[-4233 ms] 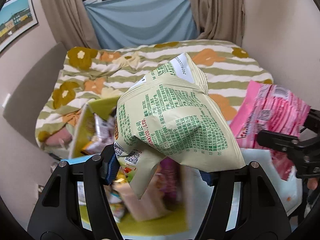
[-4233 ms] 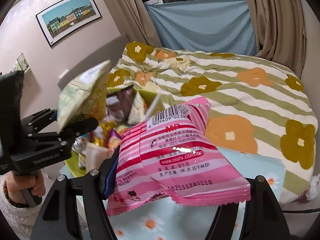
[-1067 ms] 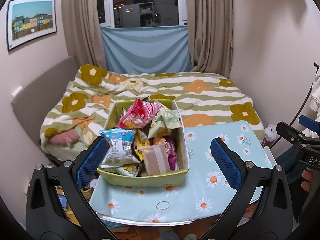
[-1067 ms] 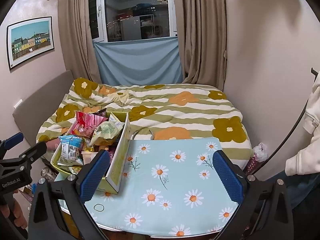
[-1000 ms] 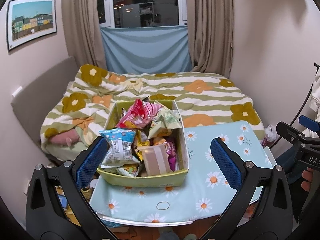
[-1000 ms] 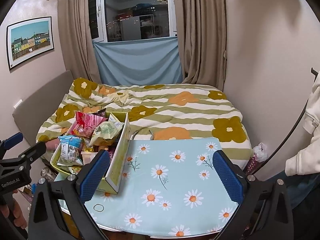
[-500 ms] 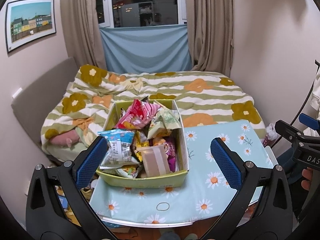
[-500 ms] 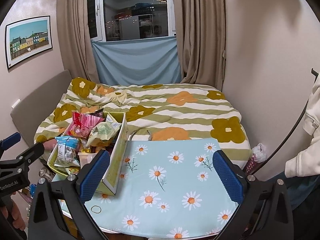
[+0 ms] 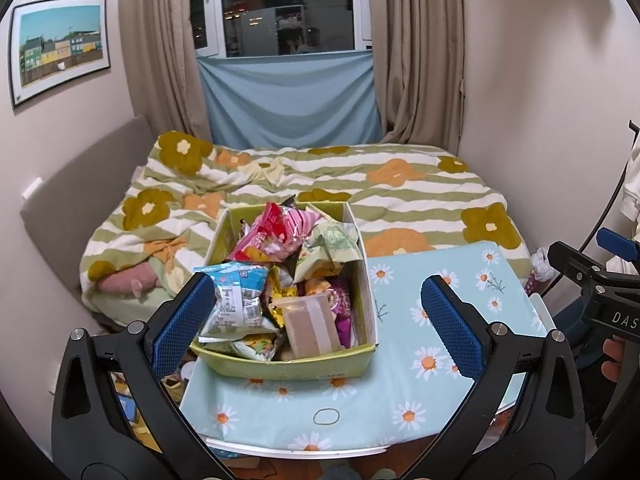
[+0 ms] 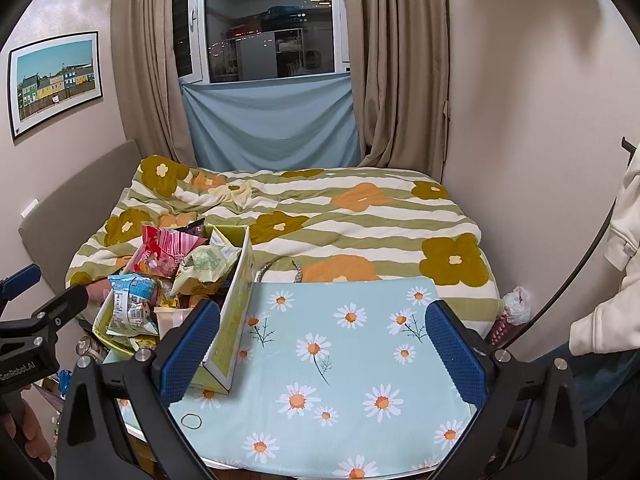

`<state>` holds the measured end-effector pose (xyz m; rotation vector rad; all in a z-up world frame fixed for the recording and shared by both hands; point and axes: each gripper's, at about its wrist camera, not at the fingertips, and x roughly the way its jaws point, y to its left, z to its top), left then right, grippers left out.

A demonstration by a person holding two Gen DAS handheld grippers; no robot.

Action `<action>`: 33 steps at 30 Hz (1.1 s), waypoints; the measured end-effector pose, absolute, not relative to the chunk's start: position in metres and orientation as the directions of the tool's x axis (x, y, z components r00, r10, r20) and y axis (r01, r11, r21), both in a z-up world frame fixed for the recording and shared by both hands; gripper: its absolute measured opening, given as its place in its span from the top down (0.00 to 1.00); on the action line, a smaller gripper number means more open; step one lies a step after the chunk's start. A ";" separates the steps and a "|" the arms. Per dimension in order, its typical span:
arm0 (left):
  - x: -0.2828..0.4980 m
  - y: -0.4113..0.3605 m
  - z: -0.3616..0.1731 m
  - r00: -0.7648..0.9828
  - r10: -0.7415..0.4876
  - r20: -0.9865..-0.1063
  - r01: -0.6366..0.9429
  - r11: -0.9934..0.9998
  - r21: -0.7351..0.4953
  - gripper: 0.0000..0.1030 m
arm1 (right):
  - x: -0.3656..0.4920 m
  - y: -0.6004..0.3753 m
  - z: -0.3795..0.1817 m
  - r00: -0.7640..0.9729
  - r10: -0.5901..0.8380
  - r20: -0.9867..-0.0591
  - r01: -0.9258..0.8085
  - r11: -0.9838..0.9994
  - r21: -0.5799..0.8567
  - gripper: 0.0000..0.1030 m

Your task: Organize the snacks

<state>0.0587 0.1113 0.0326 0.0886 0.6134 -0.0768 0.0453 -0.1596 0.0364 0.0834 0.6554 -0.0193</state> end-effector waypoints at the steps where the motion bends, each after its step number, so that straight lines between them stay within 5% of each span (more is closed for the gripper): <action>1: 0.059 0.109 0.033 0.815 -0.046 -0.577 0.097 0.994 0.059 0.00 | 0.046 -0.160 0.036 0.793 0.007 -0.610 0.046 0.996 0.071 0.01; 33: 0.065 0.126 0.027 0.826 -0.050 -0.562 0.104 0.992 0.065 0.00 | 0.047 -0.158 0.036 0.793 0.006 -0.609 0.047 0.996 0.071 0.01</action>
